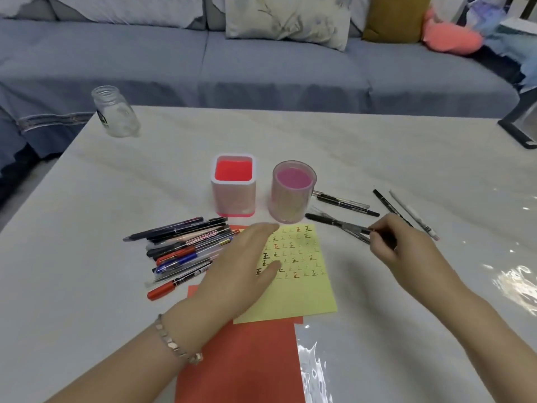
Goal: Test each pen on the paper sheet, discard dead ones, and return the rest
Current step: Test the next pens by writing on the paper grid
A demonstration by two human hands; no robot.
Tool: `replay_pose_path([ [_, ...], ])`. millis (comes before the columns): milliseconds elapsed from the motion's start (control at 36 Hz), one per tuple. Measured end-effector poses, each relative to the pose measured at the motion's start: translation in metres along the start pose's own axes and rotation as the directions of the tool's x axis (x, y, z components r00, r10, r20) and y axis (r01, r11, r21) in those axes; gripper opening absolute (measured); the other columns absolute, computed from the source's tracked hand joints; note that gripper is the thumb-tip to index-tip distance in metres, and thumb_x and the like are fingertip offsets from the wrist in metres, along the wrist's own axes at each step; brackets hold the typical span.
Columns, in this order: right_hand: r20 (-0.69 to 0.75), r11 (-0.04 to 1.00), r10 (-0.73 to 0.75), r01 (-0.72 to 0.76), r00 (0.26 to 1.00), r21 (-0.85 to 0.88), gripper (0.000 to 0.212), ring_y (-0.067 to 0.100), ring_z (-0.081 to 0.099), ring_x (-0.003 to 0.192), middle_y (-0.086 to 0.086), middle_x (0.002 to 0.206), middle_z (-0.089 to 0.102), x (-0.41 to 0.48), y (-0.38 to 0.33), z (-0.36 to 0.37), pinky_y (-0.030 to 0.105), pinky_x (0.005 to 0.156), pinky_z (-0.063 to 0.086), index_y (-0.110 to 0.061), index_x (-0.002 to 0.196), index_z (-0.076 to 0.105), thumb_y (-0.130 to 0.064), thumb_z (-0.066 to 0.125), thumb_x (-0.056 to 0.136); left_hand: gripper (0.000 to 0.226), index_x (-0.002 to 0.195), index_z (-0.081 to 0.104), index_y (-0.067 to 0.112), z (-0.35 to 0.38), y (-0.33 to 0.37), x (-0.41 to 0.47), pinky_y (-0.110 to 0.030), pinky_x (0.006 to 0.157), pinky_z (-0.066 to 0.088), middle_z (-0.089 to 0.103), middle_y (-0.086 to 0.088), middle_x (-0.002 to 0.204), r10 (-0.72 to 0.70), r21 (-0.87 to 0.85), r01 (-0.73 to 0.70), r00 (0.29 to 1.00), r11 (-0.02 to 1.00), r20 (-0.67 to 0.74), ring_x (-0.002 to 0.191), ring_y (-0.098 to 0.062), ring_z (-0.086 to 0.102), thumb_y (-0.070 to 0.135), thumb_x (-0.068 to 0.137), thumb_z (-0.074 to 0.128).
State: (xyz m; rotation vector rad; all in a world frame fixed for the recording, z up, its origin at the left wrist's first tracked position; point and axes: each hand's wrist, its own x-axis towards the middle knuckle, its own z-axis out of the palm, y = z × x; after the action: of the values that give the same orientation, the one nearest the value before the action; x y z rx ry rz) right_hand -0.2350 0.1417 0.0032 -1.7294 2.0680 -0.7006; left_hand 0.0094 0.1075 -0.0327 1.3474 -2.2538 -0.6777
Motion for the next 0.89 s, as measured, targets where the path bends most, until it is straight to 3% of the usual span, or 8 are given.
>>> replay_pose_path([
  [83,0.120,0.982,-0.098,0.077,0.988,0.172,0.012,0.007,0.042,0.051,-0.011,0.061,0.055,-0.016,-0.030,-0.014,0.015,0.048,0.033,-0.025,0.078,0.056,-0.018,0.054,0.086,0.054,0.140,0.034,0.025,0.006,0.010,0.004,-0.020,0.101,0.021,0.041,0.004,0.140,0.157,-0.016,-0.159,0.985,0.987,-0.074,0.124,-0.006,0.029,0.042,0.090,0.047],
  [167,0.160,0.918,-0.149,0.077,0.976,0.390,0.017,0.006,0.048,0.053,-0.011,0.062,0.059,-0.024,-0.054,-0.013,0.014,0.054,0.038,-0.024,0.077,0.061,-0.009,0.057,0.084,0.043,0.129,0.047,0.017,0.010,0.015,0.003,-0.020,0.088,0.029,0.059,-0.005,0.115,0.251,-0.007,-0.253,0.963,0.967,-0.095,0.105,-0.011,0.041,0.034,0.091,0.037],
  [306,0.115,0.670,-0.055,-0.049,0.992,0.740,0.020,0.011,0.042,0.041,-0.002,0.043,0.048,-0.025,-0.078,0.007,0.013,0.044,0.035,-0.011,0.068,0.058,0.001,0.061,0.083,0.052,0.127,0.052,0.014,0.006,0.022,-0.011,-0.020,0.073,0.030,0.055,0.004,0.100,0.214,-0.096,-0.225,0.971,0.970,-0.107,0.096,-0.008,0.041,0.042,0.092,0.026],
  [417,0.179,0.708,-0.025,-0.109,0.983,0.698,0.033,0.005,0.035,0.038,-0.009,0.039,0.040,-0.025,-0.090,0.040,0.012,0.042,0.028,-0.015,0.058,0.049,-0.028,0.063,0.084,0.043,0.111,0.058,0.009,0.004,0.024,-0.016,-0.024,0.070,0.037,0.057,0.000,0.090,0.258,-0.152,-0.273,0.960,0.950,-0.108,0.085,-0.011,0.048,0.034,0.093,0.028],
  [528,0.088,0.736,0.054,-0.099,0.995,0.670,0.042,0.008,0.032,0.040,-0.005,0.041,0.034,-0.027,-0.093,0.062,0.018,0.043,0.027,-0.017,0.054,0.035,-0.029,0.057,0.088,0.051,0.103,0.055,0.007,0.001,0.023,-0.020,-0.024,0.062,0.035,0.048,0.009,0.079,0.233,-0.195,-0.243,0.970,0.950,-0.075,0.073,-0.009,0.045,0.042,0.090,0.020],
  [639,0.192,0.656,-0.084,-0.091,0.978,0.750,0.039,0.007,0.027,0.038,-0.007,0.043,0.029,-0.026,-0.094,0.059,0.015,0.039,0.024,-0.022,0.050,0.032,-0.025,0.055,0.081,0.046,0.099,0.057,0.008,0.001,0.018,-0.027,-0.011,0.050,0.027,0.040,0.019,0.055,0.227,-0.223,-0.245,0.969,0.943,-0.101,0.051,0.004,0.040,0.041,0.090,0.027],
  [750,0.248,0.623,-0.212,-0.065,0.945,0.780,0.034,0.008,0.027,0.033,-0.002,0.038,0.032,-0.026,-0.088,0.049,0.015,0.037,0.024,-0.019,0.052,0.037,-0.022,0.052,0.081,0.032,0.103,0.058,0.022,-0.006,0.019,-0.027,-0.011,0.051,0.026,0.050,0.031,0.062,0.232,-0.307,-0.210,0.972,0.928,0.037,0.053,0.007,0.043,0.041,0.092,0.036],
  [889,0.132,0.672,-0.148,0.001,0.980,0.741,0.036,0.013,0.037,0.033,0.003,0.035,0.047,-0.024,-0.073,0.047,0.016,0.040,0.033,-0.024,0.053,0.046,-0.017,0.060,0.086,0.017,0.099,0.033,0.032,-0.006,0.006,-0.028,-0.018,0.054,0.031,0.050,0.006,0.063,0.071,-0.143,-0.066,0.997,0.988,0.034,0.058,-0.004,0.046,0.046,0.094,0.024],
])
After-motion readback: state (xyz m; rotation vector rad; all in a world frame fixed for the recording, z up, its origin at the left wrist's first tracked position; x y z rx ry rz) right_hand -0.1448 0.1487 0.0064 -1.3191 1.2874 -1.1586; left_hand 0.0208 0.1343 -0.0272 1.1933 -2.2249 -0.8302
